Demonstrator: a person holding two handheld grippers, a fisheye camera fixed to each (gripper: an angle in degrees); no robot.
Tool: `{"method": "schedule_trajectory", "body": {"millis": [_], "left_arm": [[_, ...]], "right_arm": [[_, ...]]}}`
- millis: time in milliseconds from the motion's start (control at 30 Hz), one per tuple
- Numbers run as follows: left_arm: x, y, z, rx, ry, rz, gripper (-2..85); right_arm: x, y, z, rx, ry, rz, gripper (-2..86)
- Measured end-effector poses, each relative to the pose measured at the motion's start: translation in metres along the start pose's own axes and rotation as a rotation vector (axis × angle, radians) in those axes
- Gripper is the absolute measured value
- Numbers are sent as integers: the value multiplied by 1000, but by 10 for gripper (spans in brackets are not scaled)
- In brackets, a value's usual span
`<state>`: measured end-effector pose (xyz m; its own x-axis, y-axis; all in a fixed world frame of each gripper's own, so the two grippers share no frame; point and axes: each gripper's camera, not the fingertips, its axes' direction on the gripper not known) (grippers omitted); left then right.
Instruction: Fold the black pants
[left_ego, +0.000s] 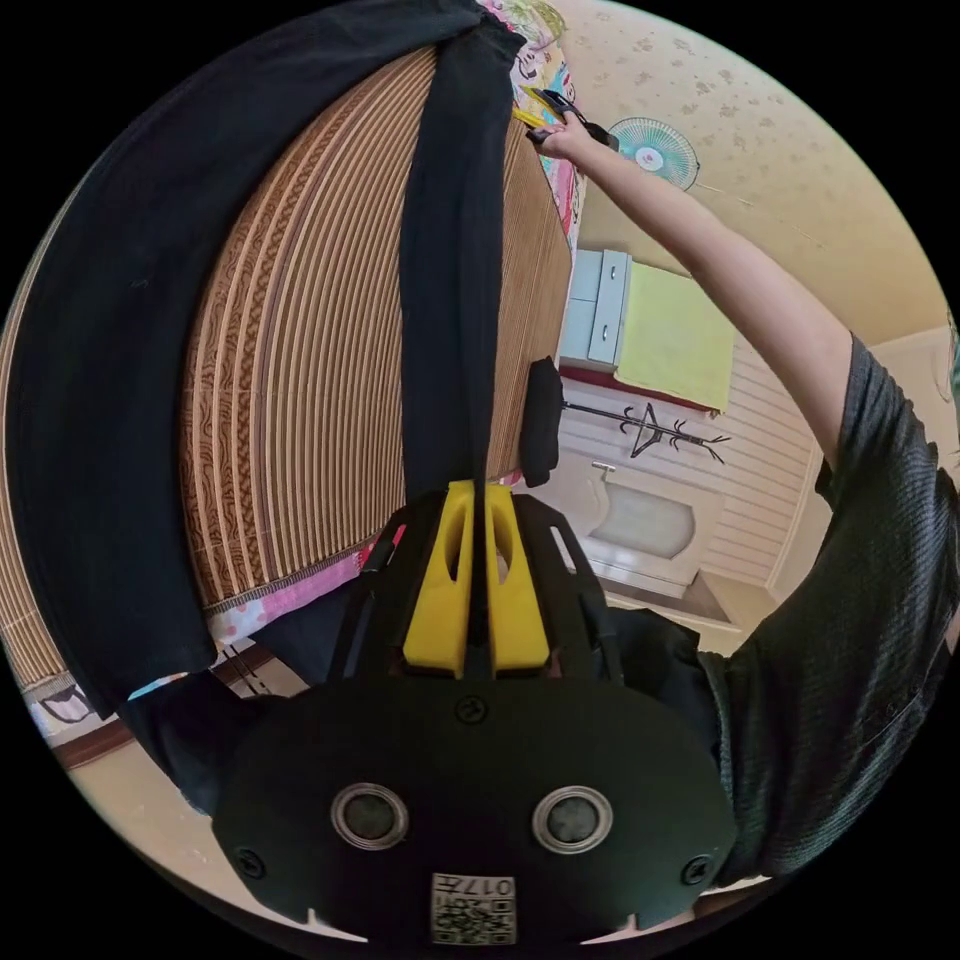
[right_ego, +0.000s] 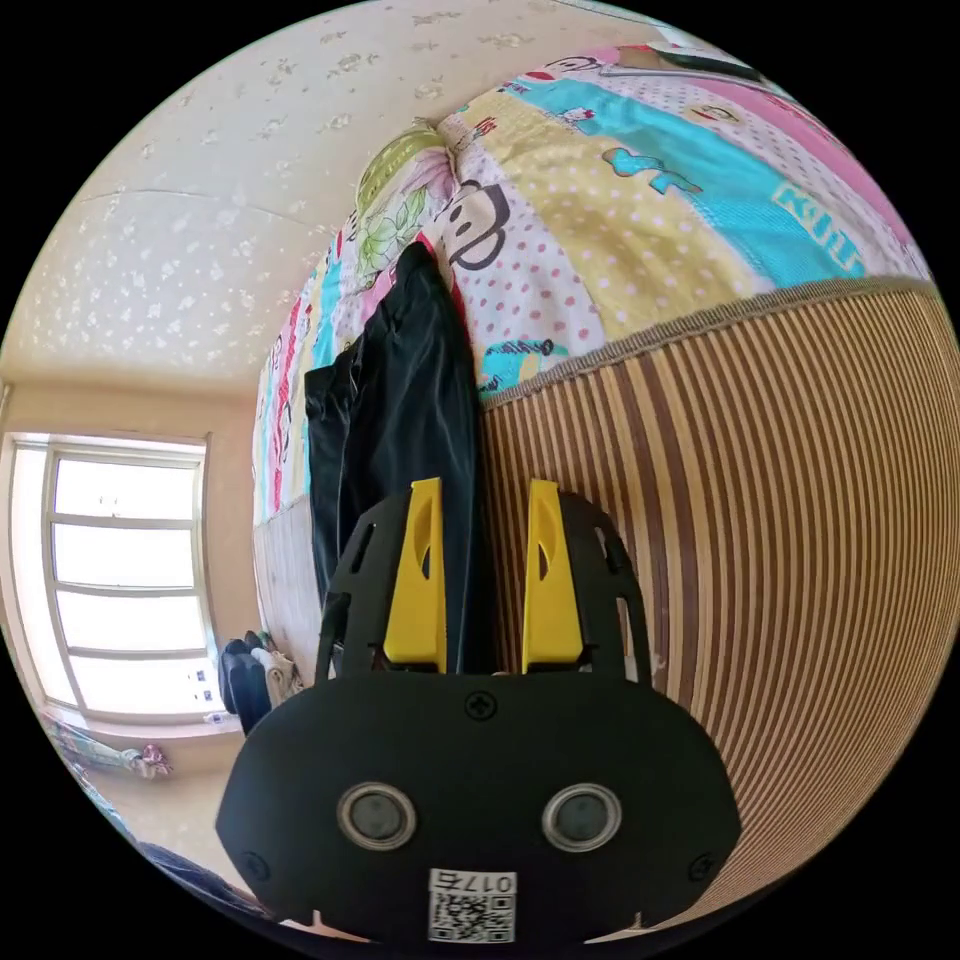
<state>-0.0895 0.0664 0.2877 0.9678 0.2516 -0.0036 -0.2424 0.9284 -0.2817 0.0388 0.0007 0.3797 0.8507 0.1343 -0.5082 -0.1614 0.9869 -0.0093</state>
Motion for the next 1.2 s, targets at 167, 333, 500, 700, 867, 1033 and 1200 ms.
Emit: {"method": "schedule_trajectory", "body": {"millis": [167,333,500,700,867,1033,1200], "left_arm": [[-14,14,-14,35,106,11,-9],[-28,55,-58,129,400,80,-9],[-61,110,-118,305,326,-56,-9],[-107,124,-166,351,-6,-282,-9],[-101,104,-171,188,-97,-182,-9],[-88,103,-177,83,-125,-132,-9],[-86,108,-192,85,35,-83,-9]], "right_arm": [[-79,5,14,88,262,-135,33],[-240,80,15,351,470,-452,18],[-336,86,95,123,188,-570,17],[-315,125,107,48,129,-511,24],[-244,243,84,-134,98,-635,40],[-160,327,81,-204,-87,-364,77],[-136,294,101,-41,-257,-139,96]]}}
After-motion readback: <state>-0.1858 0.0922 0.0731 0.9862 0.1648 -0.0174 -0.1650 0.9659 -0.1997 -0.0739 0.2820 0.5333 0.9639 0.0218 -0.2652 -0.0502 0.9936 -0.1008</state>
